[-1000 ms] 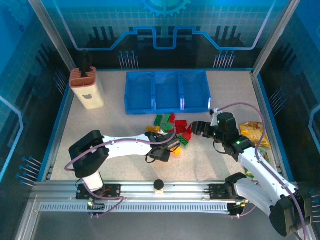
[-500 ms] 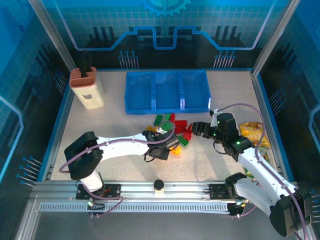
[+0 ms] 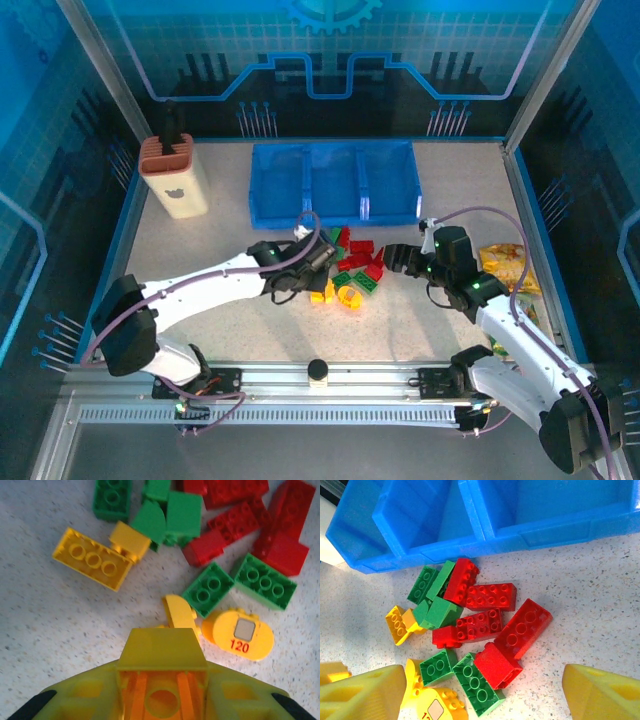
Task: Sort the legos into containers by color
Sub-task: Place the lego in the container.
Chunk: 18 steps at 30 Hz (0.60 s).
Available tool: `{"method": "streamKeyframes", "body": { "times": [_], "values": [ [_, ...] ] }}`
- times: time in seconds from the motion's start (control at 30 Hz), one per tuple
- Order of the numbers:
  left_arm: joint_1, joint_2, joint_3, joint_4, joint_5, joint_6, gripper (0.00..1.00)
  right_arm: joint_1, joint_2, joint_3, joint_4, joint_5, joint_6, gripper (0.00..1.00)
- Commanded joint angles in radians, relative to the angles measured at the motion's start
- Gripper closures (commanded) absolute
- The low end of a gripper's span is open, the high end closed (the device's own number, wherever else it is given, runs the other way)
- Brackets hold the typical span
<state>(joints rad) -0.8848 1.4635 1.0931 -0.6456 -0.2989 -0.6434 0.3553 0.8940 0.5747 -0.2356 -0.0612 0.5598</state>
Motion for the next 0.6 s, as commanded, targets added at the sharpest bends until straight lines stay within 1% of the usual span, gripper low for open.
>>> {"method": "streamKeyframes", "body": {
  "times": [0.0,0.3,0.43,0.57],
  "values": [
    [0.067,-0.049,0.037,0.0,0.023,0.059,0.73,0.016,0.0,-0.012,-0.004,-0.026,-0.017,0.18],
    [0.295,-0.086,0.101,-0.003,0.077,0.133,0.73,0.016,0.006,-0.007,-0.014,-0.034,-0.02,0.17],
    [0.376,-0.052,0.169,-0.006,0.081,0.165,0.73,0.015,0.016,-0.003,-0.008,-0.049,-0.017,0.16],
    [0.437,0.012,0.245,-0.009,0.085,0.192,0.73,0.017,0.016,-0.002,-0.019,-0.06,-0.021,0.16]
  ]
}}
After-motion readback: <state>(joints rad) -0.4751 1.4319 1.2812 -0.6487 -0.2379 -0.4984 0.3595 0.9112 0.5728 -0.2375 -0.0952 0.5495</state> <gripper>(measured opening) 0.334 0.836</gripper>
